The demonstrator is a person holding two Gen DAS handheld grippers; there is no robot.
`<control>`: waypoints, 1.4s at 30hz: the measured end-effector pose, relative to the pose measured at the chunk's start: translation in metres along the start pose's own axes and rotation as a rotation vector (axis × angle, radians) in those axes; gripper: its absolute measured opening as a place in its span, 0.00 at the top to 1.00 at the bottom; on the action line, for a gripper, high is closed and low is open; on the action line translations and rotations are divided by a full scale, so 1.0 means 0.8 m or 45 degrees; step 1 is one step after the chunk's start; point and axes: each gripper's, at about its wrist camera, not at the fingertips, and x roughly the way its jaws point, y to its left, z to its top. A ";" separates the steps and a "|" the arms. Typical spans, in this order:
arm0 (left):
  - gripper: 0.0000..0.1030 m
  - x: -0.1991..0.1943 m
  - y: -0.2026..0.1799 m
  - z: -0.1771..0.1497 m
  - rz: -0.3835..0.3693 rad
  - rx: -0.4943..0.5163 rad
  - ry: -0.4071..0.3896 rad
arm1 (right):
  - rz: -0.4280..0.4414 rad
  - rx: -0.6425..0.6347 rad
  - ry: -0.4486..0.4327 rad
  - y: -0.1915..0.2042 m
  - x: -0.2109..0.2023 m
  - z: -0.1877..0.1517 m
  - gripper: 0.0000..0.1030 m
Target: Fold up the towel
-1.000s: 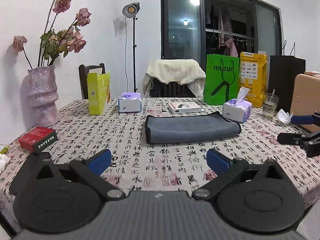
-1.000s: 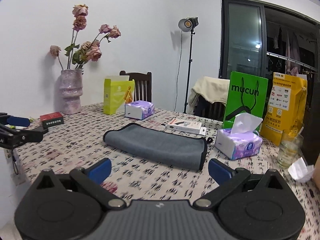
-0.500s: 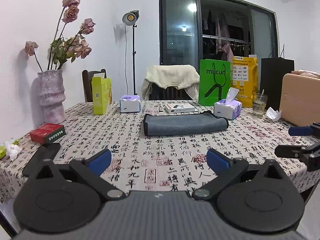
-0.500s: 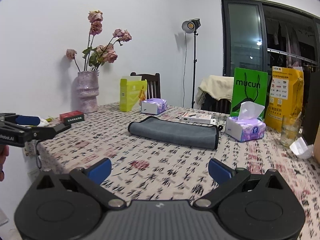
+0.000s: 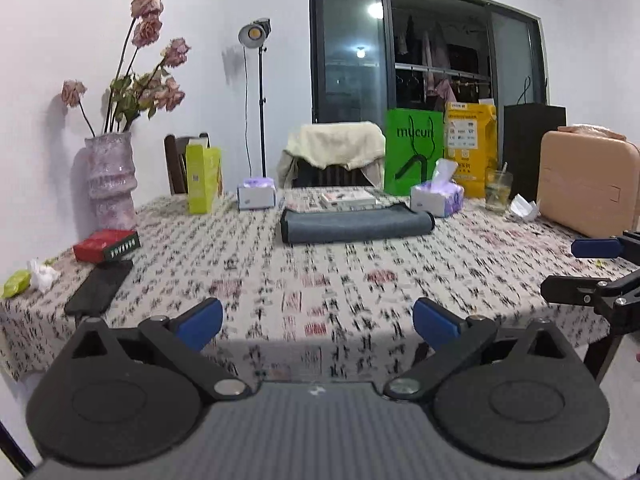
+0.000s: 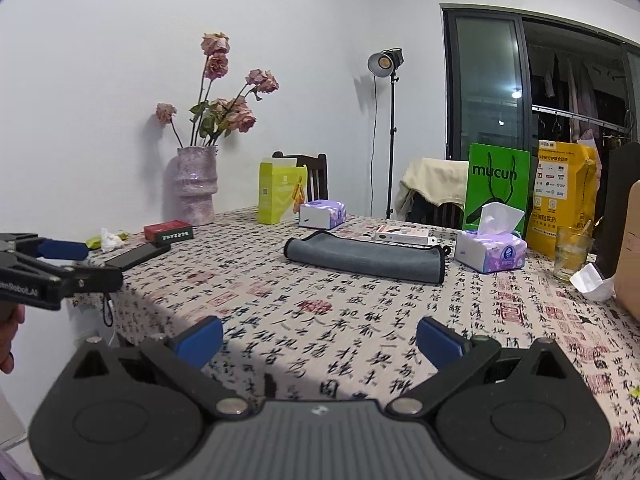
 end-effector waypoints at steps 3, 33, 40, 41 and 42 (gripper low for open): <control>0.00 -0.013 -0.003 -0.012 0.004 -0.009 -0.002 | -0.011 -0.008 -0.006 0.014 -0.013 -0.009 0.00; 0.00 -0.102 -0.026 -0.077 -0.057 0.040 -0.007 | -0.035 0.027 -0.045 0.096 -0.110 -0.079 0.00; 0.00 -0.102 -0.028 -0.079 -0.063 0.044 -0.005 | -0.034 0.048 -0.043 0.096 -0.117 -0.081 0.00; 0.00 -0.102 -0.028 -0.079 -0.060 0.043 -0.007 | -0.033 0.049 -0.044 0.096 -0.116 -0.081 0.00; 0.00 -0.102 -0.028 -0.079 -0.058 0.044 -0.010 | -0.032 0.050 -0.044 0.096 -0.116 -0.081 0.00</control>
